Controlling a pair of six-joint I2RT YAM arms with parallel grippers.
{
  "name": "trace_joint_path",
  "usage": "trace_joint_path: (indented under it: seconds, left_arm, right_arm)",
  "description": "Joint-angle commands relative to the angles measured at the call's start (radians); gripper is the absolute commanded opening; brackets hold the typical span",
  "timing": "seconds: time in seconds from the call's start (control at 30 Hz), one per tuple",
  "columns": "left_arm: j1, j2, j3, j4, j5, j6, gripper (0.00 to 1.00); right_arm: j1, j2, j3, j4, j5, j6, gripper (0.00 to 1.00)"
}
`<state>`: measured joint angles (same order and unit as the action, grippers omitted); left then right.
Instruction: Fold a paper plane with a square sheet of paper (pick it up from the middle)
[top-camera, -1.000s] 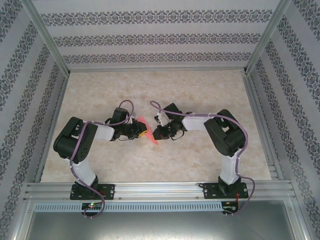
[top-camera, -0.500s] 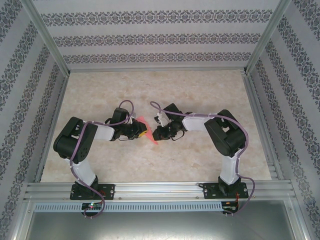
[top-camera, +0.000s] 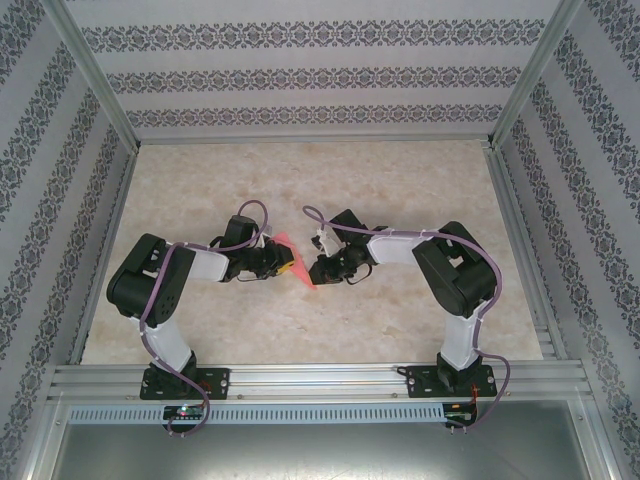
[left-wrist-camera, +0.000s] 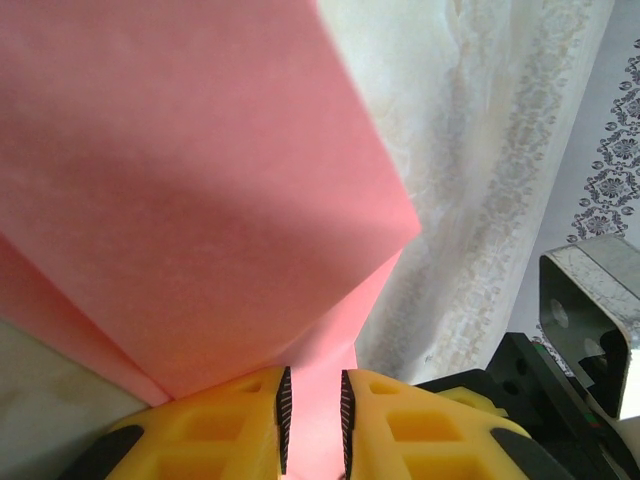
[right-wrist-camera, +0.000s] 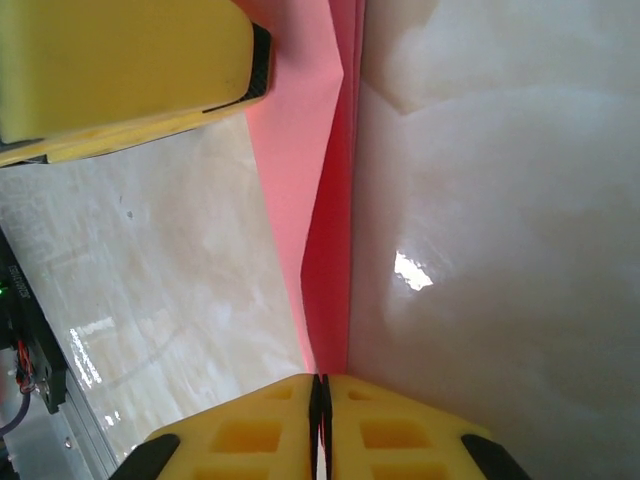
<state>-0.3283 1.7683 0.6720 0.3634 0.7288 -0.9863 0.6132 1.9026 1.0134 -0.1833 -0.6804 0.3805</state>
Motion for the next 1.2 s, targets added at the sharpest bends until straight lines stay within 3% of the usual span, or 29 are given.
trace_joint_path:
  seconds: [0.0, 0.5, 0.63, 0.8, 1.17]
  left_arm:
    - [-0.011, 0.013, 0.003, -0.041, -0.02, 0.025, 0.24]
    - [-0.009, 0.017, 0.007, -0.052, -0.025, 0.028, 0.24]
    - [-0.011, 0.013, 0.005, -0.059, -0.029, 0.031, 0.24]
    - [-0.01, 0.013, 0.009, -0.066, -0.033, 0.032, 0.23]
    - [-0.01, 0.012, 0.012, -0.091, -0.04, 0.038, 0.22]
  right_arm:
    - [0.01, 0.04, 0.014, -0.028, 0.022, -0.028, 0.1]
    - [0.014, -0.105, -0.001, -0.008, 0.09, 0.019, 0.22]
    - [0.041, -0.093, 0.026, 0.013, 0.097, 0.058, 0.16]
    - [0.062, -0.029, 0.079, 0.021, 0.097, 0.091, 0.01]
    - [0.063, 0.062, 0.136, 0.001, 0.088, 0.104, 0.0]
